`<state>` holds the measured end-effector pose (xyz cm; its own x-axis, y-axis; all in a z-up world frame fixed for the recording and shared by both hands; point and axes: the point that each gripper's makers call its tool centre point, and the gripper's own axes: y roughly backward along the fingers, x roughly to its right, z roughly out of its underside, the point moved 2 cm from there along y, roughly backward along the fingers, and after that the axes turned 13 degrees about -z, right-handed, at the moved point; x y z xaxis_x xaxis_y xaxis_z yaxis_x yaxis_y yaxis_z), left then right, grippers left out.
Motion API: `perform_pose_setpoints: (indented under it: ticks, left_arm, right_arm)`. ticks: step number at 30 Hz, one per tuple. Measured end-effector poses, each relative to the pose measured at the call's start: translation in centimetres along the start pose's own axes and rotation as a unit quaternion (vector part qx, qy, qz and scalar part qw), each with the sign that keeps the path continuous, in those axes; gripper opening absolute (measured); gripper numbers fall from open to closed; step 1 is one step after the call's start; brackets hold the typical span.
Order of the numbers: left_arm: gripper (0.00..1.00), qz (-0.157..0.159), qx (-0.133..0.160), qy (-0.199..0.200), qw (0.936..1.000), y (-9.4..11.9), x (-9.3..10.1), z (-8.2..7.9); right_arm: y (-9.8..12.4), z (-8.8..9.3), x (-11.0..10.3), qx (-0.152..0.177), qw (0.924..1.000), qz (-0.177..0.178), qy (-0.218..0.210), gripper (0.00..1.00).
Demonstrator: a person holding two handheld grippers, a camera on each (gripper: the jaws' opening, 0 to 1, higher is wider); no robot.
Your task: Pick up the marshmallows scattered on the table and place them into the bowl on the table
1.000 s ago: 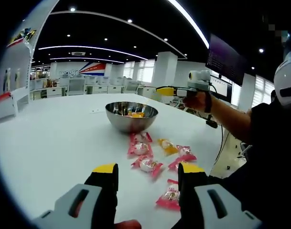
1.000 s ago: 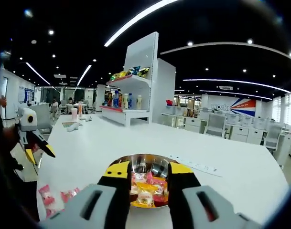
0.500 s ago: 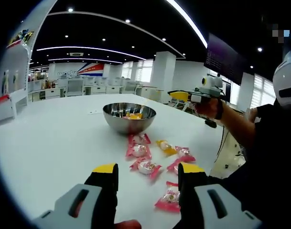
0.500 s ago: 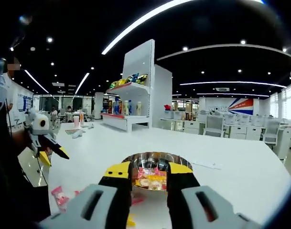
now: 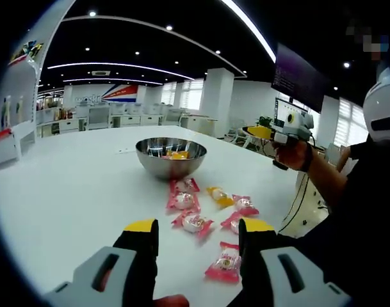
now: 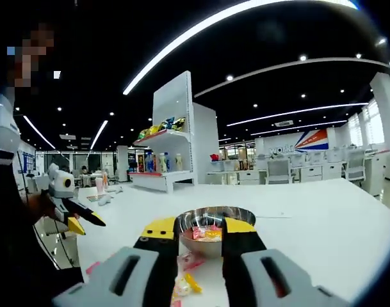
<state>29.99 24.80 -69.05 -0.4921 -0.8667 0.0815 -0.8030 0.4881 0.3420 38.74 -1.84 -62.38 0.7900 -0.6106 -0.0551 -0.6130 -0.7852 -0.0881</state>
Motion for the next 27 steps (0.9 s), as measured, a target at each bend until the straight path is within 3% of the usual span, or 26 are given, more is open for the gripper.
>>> perform_pose_setpoints:
  ticks: [6, 14, 19, 27]
  left_arm:
    - [0.51, 0.004, -0.001, -0.004, 1.0, 0.2, 0.3, -0.1]
    - [0.51, 0.024, -0.013, -0.021, 0.9994, 0.3, 1.7, 0.4]
    - [0.51, 0.036, -0.027, -0.056, 0.9974, 0.0, 2.5, 1.1]
    - [0.47, 0.065, -0.077, -0.115, 0.9883, -1.2, 4.2, 3.9]
  right_arm:
    - [2.1, 0.2, -1.6, 0.022, 0.9996, 0.018, -0.009, 0.26]
    - [2.4, 0.7, -1.9, 0.018, 0.9994, 0.03, 0.001, 0.26]
    - [2.4, 0.6, -1.6, 0.019, 0.9993, 0.034, 0.001, 0.26]
    - [2.6, 0.9, -1.4, 0.019, 0.9991, 0.039, -0.005, 0.26]
